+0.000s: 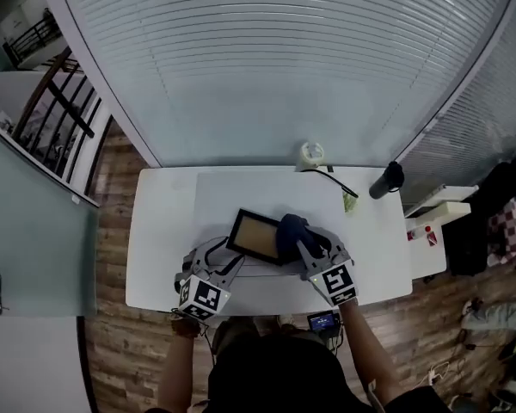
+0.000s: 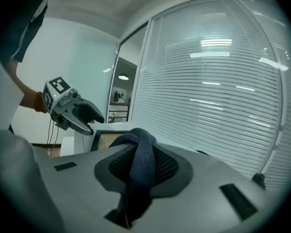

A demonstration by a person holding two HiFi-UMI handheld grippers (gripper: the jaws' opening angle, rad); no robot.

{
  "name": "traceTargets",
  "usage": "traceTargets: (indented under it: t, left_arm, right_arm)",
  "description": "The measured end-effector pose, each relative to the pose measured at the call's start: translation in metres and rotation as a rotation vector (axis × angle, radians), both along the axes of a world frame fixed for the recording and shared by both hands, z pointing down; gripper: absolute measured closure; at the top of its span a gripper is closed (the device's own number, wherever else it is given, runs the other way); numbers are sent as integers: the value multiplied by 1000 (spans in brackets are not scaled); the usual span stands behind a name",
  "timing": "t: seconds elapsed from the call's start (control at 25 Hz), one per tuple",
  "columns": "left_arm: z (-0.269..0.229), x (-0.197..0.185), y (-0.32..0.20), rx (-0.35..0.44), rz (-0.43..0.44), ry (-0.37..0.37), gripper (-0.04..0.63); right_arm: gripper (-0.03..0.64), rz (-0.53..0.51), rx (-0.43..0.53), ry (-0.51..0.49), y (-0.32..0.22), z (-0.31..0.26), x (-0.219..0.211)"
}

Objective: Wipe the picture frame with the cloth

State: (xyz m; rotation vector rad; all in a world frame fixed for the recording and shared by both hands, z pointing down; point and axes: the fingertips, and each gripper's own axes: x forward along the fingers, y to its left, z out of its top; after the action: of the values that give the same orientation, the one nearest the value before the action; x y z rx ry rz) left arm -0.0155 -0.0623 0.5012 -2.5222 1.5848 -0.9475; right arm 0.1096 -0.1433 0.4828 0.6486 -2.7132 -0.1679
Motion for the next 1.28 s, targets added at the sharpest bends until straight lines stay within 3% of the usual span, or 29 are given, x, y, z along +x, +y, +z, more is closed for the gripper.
traceTargets:
  t: [0.08, 0.2, 0.36, 0.52, 1.08, 1.28]
  left_arm:
    - [8, 7, -7, -32, 114, -21, 370]
    - [14, 19, -11, -102, 258, 13, 368]
    - [24, 21, -6, -202, 367, -46, 376]
    - [27, 22, -8, -237, 375, -36, 441]
    - [30, 24, -7, -266, 384, -34, 441]
    - [28, 24, -9, -268, 386, -31, 440]
  right_arm:
    - [566, 26, -13, 72, -6, 15, -7]
    - [566, 65, -40, 182, -12, 31, -13]
    - [566, 82, -45, 254, -19, 36, -27]
    - [566, 99, -81, 257, -17, 37, -30]
    - [566, 171, -84, 332, 2, 39, -23]
    - [566, 136, -90, 323, 26, 35, -26]
